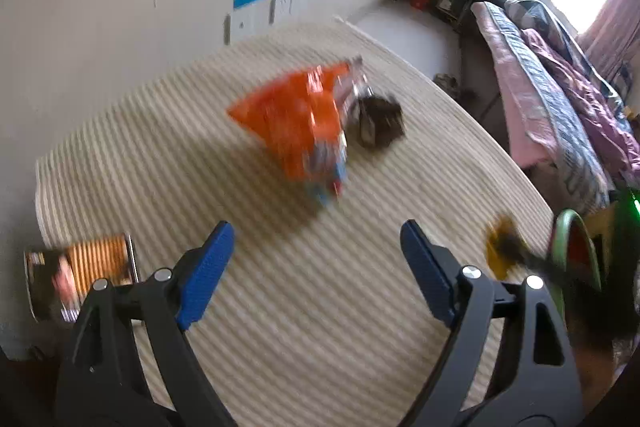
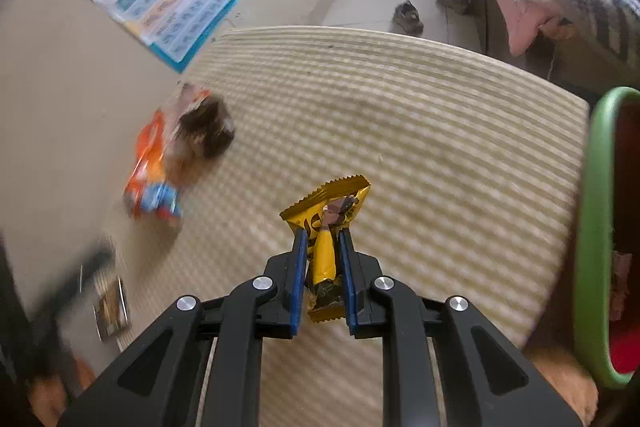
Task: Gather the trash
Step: 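Grasp the orange bag with the left gripper while the right gripper grasps the yellow wrapper, then carry the orange bag and yellow wrapper over the red bin with both grippers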
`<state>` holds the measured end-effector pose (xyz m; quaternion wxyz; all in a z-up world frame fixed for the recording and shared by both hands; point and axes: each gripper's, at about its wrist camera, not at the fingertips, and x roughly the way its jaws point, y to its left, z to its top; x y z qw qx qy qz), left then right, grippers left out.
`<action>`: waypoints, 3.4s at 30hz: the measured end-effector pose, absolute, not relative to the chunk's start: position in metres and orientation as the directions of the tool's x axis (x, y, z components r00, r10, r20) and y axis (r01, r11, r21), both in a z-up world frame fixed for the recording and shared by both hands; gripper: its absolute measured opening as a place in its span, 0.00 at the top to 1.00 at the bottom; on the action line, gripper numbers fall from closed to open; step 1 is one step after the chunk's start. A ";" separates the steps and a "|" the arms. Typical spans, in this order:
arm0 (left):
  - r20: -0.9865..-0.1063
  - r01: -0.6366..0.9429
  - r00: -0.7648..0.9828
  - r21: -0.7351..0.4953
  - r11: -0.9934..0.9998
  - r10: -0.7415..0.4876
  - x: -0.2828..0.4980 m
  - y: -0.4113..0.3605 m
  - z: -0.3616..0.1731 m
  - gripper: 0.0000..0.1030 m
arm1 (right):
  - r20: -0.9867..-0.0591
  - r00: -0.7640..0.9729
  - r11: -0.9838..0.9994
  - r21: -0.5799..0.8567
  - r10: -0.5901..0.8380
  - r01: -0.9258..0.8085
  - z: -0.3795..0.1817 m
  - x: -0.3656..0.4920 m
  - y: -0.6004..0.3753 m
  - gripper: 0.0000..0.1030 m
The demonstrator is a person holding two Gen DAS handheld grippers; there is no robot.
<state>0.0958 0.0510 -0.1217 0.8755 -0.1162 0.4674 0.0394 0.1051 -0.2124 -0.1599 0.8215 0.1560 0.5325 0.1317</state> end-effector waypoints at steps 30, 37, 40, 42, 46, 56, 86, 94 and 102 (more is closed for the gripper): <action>-0.899 -0.242 0.438 -0.130 0.962 -0.012 0.170 0.065 -0.170 0.56 | -0.841 0.382 0.922 0.369 0.384 -0.116 -0.173 0.045 -0.219 0.82; -0.875 -0.210 0.483 -0.143 0.967 -0.025 0.132 0.058 -0.147 0.56 | -0.839 0.385 0.922 0.370 0.385 -0.116 -0.174 0.045 -0.218 0.82; -0.866 -0.152 0.498 -0.120 0.981 -0.029 0.112 0.044 -0.138 0.56 | -0.837 0.387 0.921 0.371 0.387 -0.120 -0.173 0.045 -0.218 0.82; -0.865 -0.115 0.500 -0.120 0.986 -0.047 0.100 0.035 -0.135 0.56 | -0.835 0.388 0.920 0.374 0.389 -0.118 -0.173 0.044 -0.218 0.82; -0.868 -0.076 0.488 -0.149 0.986 -0.093 0.078 0.020 -0.134 0.56 | -0.831 0.392 0.917 0.382 0.395 -0.113 -0.173 0.044 -0.220 0.82; -0.889 -0.069 0.443 -0.164 0.984 -0.117 0.063 0.005 -0.147 0.39 | -0.823 0.396 0.910 0.400 0.408 -0.106 -0.171 0.042 -0.225 0.82; -0.875 -0.007 0.471 -0.135 0.991 -0.116 0.058 -0.020 -0.133 0.52 | -0.808 0.411 0.901 0.425 0.423 -0.092 -0.168 0.040 -0.230 0.81; -0.829 0.047 0.536 -0.158 0.986 -0.158 0.054 -0.041 -0.097 0.52 | -0.760 0.506 0.895 0.443 0.408 -0.056 -0.132 0.033 -0.263 0.82; -0.797 0.184 0.530 -0.224 0.957 -0.289 0.059 -0.096 -0.077 0.52 | -0.742 0.604 0.910 0.409 0.291 0.065 -0.105 0.021 -0.331 0.82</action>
